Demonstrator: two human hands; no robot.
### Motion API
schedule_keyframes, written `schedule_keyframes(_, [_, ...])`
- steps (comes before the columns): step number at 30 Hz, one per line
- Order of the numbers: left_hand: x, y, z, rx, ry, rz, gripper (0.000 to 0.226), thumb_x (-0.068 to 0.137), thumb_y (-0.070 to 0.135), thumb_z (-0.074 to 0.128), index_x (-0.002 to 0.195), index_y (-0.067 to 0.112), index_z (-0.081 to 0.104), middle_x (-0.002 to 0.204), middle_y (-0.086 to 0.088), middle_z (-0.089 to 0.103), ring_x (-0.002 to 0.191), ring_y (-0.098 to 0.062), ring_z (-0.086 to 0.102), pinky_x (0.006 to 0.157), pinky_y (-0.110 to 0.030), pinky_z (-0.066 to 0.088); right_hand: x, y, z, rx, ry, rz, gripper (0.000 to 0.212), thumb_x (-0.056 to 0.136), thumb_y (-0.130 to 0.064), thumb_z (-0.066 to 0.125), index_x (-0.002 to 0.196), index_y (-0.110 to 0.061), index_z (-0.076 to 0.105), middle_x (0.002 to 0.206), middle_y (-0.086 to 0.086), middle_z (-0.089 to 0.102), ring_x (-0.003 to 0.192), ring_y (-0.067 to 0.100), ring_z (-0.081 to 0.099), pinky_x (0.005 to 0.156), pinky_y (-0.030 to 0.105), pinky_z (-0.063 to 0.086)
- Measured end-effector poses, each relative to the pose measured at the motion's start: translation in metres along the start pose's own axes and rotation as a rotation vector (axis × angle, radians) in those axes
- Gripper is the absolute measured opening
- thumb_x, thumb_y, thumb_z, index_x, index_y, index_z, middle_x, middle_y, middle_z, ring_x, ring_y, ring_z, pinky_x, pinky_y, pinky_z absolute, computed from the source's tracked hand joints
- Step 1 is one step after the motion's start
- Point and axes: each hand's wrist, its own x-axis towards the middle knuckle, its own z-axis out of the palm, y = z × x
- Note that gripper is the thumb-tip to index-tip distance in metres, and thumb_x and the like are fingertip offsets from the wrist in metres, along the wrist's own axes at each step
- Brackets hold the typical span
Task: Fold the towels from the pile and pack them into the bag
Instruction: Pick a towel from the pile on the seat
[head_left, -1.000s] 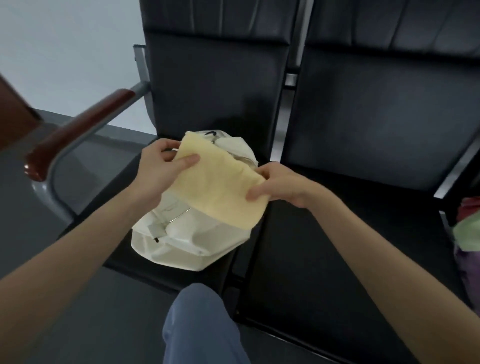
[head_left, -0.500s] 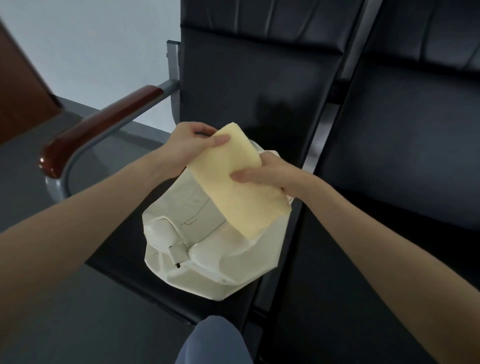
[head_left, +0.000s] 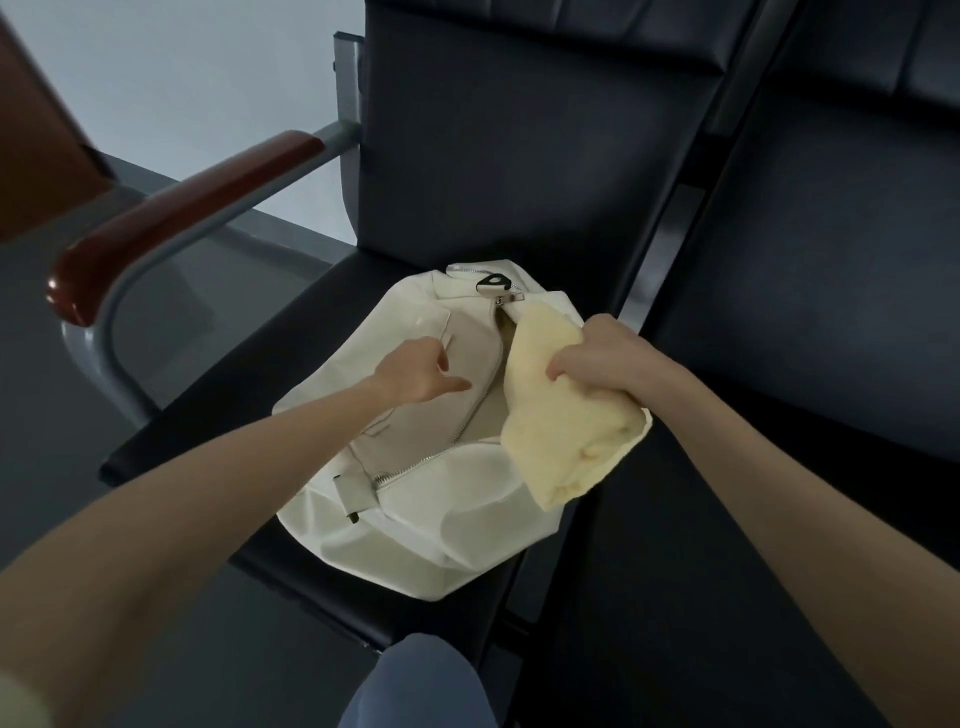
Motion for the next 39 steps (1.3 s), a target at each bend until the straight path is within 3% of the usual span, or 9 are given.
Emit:
schedule_keyframes(7, [0.028,0.031,0.02,0.267,0.0,0.039,0.05,0.075,0.065,0.065,0.074,0.017,0.049,0.086,0.001,0.056,0.086,-0.021,0.056,0.066,-0.031,0.039,0.009,0.009,-0.003,0.022,-0.046,-0.002,0.021,0.085,-0.027,0.063,0.087,-0.014,0.047,0.087,0.004,0.054,0.075,0.017,0.054,0.069,0.031,0.047])
schedule_keyframes(9, [0.034,0.028,0.028,0.334,0.002,0.049,0.044,0.081,0.06,0.062,0.085,0.016,0.057,0.098,-0.003,0.062,0.095,-0.024,0.058,0.067,-0.031,0.039,0.011,0.011,-0.004,0.013,-0.056,-0.002,0.024,0.085,-0.028,0.064,0.093,-0.013,0.046,0.088,0.003,0.053,0.076,0.016,0.054,0.069,0.031,0.048])
schedule_keyframes(12, [0.039,0.021,0.036,0.308,-0.017,0.011,0.049,0.087,0.053,0.058,0.106,0.008,0.06,0.111,-0.009,0.062,0.104,-0.029,0.059,0.07,-0.032,0.039,0.014,0.013,-0.005,0.0,-0.065,-0.011,0.023,0.085,-0.026,0.064,0.081,-0.016,0.043,0.086,0.003,0.052,0.075,0.016,0.054,0.069,0.031,0.048])
schedule_keyframes(17, [0.039,0.021,0.041,0.227,-0.029,-0.005,0.034,0.089,0.033,0.06,0.102,0.001,0.06,0.112,-0.019,0.062,0.104,-0.035,0.058,0.073,-0.033,0.038,0.014,0.016,-0.003,-0.007,-0.058,0.006,0.022,0.084,-0.026,0.063,0.081,-0.016,0.044,0.086,0.003,0.054,0.077,0.018,0.055,0.078,0.035,0.051])
schedule_keyframes(20, [0.036,0.017,0.031,0.182,-0.022,0.021,0.03,0.092,0.022,0.056,0.102,-0.006,0.06,0.11,-0.024,0.062,0.104,-0.037,0.057,0.073,-0.032,0.035,0.015,0.02,-0.003,-0.011,-0.044,0.026,0.022,0.084,-0.027,0.063,0.091,-0.013,0.048,0.086,0.003,0.054,0.077,0.018,0.056,0.073,0.034,0.05])
schedule_keyframes(26, [0.009,0.004,-0.05,-0.117,0.32,0.009,0.025,0.096,0.023,0.054,0.092,-0.001,0.055,0.089,-0.014,0.059,0.083,-0.03,0.054,0.07,-0.036,0.038,0.017,0.014,-0.007,-0.011,-0.035,0.038,0.018,0.084,-0.024,0.06,0.093,-0.013,0.049,0.085,0.004,0.055,0.075,0.018,0.056,0.066,0.031,0.045])
schedule_keyframes(33, [-0.009,0.036,-0.127,-0.121,0.591,0.24,0.019,0.098,0.021,0.05,0.087,0.006,0.05,0.083,-0.007,0.056,0.076,-0.02,0.05,0.064,-0.027,0.035,0.003,-0.021,-0.006,-0.105,0.086,-0.016,0.015,0.087,-0.02,0.051,0.076,-0.015,0.043,0.078,0.002,0.051,0.072,0.018,0.052,0.056,0.028,0.039])
schedule_keyframes(37, [-0.005,0.041,-0.134,-0.026,0.585,0.27,0.02,0.099,0.024,0.049,0.086,0.009,0.047,0.082,-0.004,0.053,0.076,-0.018,0.049,0.064,-0.025,0.03,0.005,-0.051,0.003,0.306,0.077,-0.034,0.013,0.088,-0.02,0.054,0.094,-0.009,0.049,0.092,0.006,0.058,0.091,0.025,0.06,0.082,0.038,0.053])
schedule_keyframes(39, [-0.003,0.035,-0.133,-0.036,0.564,0.257,0.021,0.099,0.023,0.049,0.085,0.009,0.048,0.082,-0.006,0.055,0.077,-0.022,0.052,0.066,-0.03,0.034,0.016,-0.069,0.016,0.636,0.03,0.026,0.026,0.088,-0.015,0.053,0.112,-0.004,0.052,0.107,0.012,0.062,0.099,0.028,0.061,0.091,0.043,0.052])
